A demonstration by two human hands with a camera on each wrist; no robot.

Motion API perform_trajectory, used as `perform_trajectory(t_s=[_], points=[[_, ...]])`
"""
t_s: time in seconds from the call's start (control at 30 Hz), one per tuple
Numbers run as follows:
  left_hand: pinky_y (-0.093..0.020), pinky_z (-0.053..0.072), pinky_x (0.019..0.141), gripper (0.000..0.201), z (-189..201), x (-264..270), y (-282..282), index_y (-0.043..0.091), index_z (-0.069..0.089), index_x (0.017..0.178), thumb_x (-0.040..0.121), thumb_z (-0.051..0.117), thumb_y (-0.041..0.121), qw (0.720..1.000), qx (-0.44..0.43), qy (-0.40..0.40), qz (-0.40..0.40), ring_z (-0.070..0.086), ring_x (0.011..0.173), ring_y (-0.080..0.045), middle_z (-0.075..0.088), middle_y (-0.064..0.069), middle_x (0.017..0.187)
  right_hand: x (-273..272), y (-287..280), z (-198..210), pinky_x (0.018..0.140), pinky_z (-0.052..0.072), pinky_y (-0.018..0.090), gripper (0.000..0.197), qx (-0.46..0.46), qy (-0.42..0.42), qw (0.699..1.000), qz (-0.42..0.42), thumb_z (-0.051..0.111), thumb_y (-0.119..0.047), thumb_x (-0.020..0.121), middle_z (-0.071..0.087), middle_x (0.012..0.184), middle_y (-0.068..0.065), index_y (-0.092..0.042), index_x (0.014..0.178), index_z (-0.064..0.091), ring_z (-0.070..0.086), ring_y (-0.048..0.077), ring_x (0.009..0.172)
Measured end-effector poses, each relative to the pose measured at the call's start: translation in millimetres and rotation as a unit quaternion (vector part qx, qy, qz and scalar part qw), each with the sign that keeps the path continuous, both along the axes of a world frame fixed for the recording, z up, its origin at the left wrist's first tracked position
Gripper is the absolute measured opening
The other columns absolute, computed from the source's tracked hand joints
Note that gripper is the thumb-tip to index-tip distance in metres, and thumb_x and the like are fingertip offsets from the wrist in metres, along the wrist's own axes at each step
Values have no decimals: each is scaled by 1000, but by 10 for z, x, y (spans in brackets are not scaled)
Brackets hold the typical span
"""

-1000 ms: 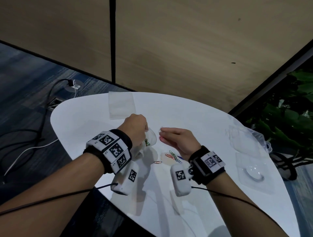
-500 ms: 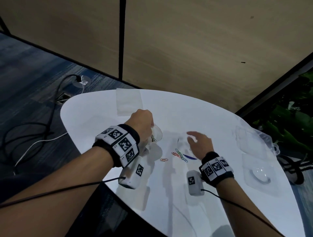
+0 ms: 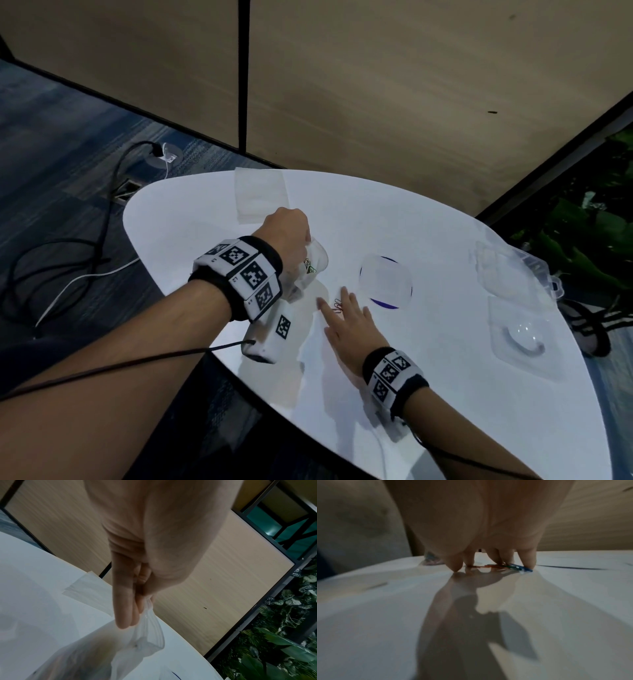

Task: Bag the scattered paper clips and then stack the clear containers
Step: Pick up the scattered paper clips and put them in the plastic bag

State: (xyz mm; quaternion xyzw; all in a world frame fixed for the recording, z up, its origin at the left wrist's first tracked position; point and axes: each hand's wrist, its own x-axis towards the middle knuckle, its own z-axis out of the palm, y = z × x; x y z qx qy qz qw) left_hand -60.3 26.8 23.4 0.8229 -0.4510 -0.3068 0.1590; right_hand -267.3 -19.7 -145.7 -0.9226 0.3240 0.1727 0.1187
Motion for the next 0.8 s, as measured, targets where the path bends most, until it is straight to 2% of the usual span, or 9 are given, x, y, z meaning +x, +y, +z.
perform_trajectory(t_s=[0.13, 0.2, 0.3, 0.37, 0.43, 0.6, 0.67, 0.73, 0.8], points=[[-38, 58, 92, 29, -26, 26, 19, 7, 69, 118, 92, 59, 1, 1000, -10, 6, 3, 72, 99, -31, 67, -15, 120, -297, -103, -81, 121, 19, 47, 76, -32, 2, 998, 54, 43, -4, 94, -6, 163, 13, -21, 155, 1, 3, 32, 151], [-38, 59, 91, 29, -43, 39, 32, 8, 69, 117, 93, 55, 1, 1000, -15, 8, 8, 71, 99, -31, 68, -15, 116, -402, -126, -127, 115, 33, 42, 89, -38, 8, 998, 56, 58, 6, 79, 12, 161, 18, -14, 154, 13, 22, 35, 147], [-40, 60, 89, 29, -68, 43, 40, 8, 70, 116, 92, 56, 0, 1000, -17, 10, 9, 72, 98, -33, 70, -16, 111, -381, -110, -112, 67, 60, 31, 87, -65, 21, 997, 38, 84, 0, 48, 59, 131, 22, -3, 130, 55, 65, 33, 113], [-40, 61, 86, 29, -79, 41, 42, 8, 70, 114, 91, 56, -1, 1000, -18, 11, 8, 72, 94, -33, 70, -17, 108, -316, -125, -147, 42, 54, 27, 69, -78, 39, 996, 27, 88, 0, 36, 70, 103, 18, 1, 103, 70, 73, 28, 84], [-40, 61, 85, 28, -79, 38, 42, 8, 70, 114, 91, 56, -1, 1000, -20, 12, 8, 72, 92, -33, 70, -17, 107, -253, -147, -160, 32, 45, 25, 52, -96, 46, 994, 39, 87, 0, 34, 68, 82, 11, -1, 83, 72, 67, 22, 60], [-40, 60, 87, 29, -75, 29, 46, 5, 70, 115, 89, 58, -3, 1000, -20, 11, -1, 72, 95, -34, 71, -18, 107, -75, -169, 32, 37, 16, 19, 35, -99, 48, 994, 23, 88, -2, 26, 54, 52, 2, -11, 49, 63, 50, 17, 36], [-40, 60, 87, 30, -76, 33, 46, 6, 70, 115, 87, 61, -4, 1000, -18, 6, -3, 72, 95, -34, 70, -18, 110, 3, -160, 202, 44, 25, 22, 21, -102, 65, 993, 5, 85, -2, 49, 60, 65, 6, -8, 58, 67, 60, 21, 52], [-40, 60, 87, 32, -84, 38, 44, 6, 70, 116, 86, 63, -4, 1000, -15, 1, -8, 72, 96, -34, 68, -17, 112, 72, -286, 260, 61, 43, 24, 13, -54, 33, 995, -82, 63, -2, 79, 68, 90, 9, -7, 85, 74, 66, 25, 82], [-40, 60, 87, 31, -89, 38, 41, 6, 69, 116, 87, 62, -3, 1000, -14, -2, -12, 72, 96, -34, 68, -17, 114, 109, -432, 350, 70, 55, 23, 17, 24, -16, 980, -196, 66, -3, 75, 75, 83, 4, -12, 80, 79, 69, 20, 82]])
